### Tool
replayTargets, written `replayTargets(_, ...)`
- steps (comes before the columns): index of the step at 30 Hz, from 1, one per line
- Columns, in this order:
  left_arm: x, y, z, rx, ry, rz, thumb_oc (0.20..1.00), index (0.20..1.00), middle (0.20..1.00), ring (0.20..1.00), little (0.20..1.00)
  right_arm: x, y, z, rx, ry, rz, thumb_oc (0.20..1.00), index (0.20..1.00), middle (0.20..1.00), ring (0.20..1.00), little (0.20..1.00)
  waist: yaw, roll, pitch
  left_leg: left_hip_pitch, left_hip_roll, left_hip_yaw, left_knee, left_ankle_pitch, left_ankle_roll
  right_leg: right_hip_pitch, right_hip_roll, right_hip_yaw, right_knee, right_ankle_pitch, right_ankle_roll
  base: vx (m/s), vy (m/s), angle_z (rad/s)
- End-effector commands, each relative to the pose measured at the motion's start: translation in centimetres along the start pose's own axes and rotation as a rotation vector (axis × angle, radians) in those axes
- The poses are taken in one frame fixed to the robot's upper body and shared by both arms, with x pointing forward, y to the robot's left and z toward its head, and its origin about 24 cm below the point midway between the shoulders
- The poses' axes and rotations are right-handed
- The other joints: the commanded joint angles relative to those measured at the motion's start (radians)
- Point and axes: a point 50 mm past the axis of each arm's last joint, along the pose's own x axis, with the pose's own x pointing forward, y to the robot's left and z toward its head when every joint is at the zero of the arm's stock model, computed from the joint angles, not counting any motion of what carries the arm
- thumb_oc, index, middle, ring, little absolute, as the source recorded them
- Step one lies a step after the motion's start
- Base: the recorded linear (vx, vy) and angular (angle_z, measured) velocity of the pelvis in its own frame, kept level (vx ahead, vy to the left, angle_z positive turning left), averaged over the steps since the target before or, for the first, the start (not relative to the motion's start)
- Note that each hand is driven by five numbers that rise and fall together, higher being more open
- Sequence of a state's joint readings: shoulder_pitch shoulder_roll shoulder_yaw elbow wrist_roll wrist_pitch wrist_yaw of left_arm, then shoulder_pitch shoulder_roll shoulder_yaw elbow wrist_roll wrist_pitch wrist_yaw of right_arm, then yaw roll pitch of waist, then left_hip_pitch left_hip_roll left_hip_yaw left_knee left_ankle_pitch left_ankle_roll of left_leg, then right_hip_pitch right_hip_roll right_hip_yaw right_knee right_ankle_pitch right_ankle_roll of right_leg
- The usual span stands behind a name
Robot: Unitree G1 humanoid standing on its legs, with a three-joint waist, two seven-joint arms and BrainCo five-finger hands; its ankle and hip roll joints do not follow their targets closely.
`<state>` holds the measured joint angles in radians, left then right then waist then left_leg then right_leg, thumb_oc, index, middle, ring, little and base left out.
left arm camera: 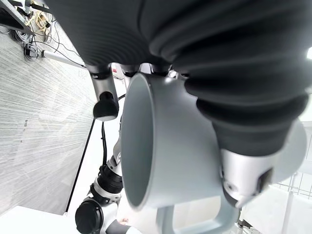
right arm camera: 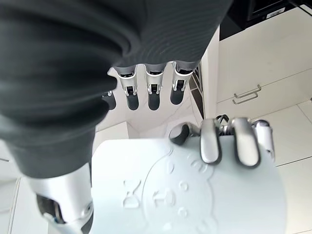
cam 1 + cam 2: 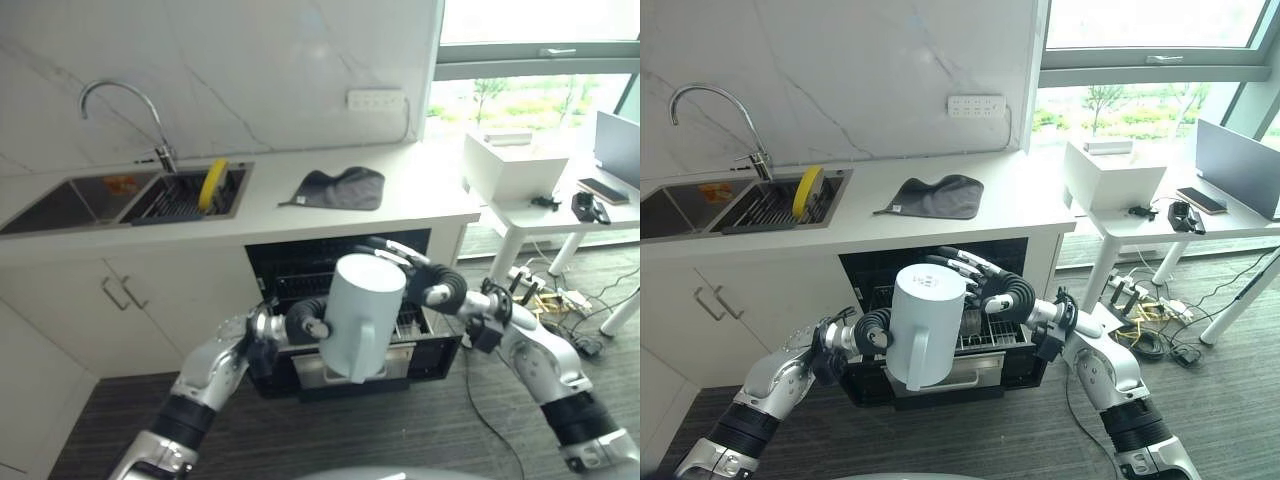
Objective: Place the dishes in the dishwasher.
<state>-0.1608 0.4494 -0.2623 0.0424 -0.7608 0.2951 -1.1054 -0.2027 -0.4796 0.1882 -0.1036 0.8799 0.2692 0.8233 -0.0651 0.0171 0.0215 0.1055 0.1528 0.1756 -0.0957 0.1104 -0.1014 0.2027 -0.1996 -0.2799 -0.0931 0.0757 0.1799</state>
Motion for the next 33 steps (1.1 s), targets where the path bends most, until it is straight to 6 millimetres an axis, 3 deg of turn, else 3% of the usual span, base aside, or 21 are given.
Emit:
replayTargets(1, -0.1, 0.7, 3.1, 0.126, -0.005, -0.017, 0.2, 0.2, 0.2, 0.2, 0.2, 2.4, 1.2, 4.0, -0.171, -0.109, 0.117, 1.0, 1.0, 1.0, 1.0, 1.0, 0.016, -0.003, 0.048, 0.087, 0.022, 0.08, 0.008, -0.139, -0.02, -0.026, -0.027, -0.008, 0.006, -0.052, 0.017, 0.0, 0.0, 0.0)
replayTargets(14, 0.0, 0.8, 3.0, 0.141, 0.009, -0.014, 0.2, 0.2, 0.2, 0.2, 0.2, 4.0, 2.9, 3.2, -0.166, -0.061, 0.205, 1.0, 1.0, 1.0, 1.0, 1.0, 0.012, 0.003, 0.05, 0.086, 0.024, 0.095, 0.008, -0.134, -0.019, -0.029, -0.029, -0.002, 0.006, -0.05, 0.017, 0.0, 0.0, 0.0)
replayTargets(33, 0.0, 0.8, 3.1, 0.156, 0.026, -0.01, 0.2, 0.2, 0.2, 0.2, 0.2, 4.5, 3.9, 2.6, -0.171, -0.03, 0.279, 1.0, 1.0, 1.0, 1.0, 1.0, 0.014, -0.001, 0.054, 0.086, 0.026, 0.099, 0.008, -0.13, -0.02, -0.027, -0.026, -0.001, 0.006, -0.052, 0.016, 0.0, 0.0, 0.0)
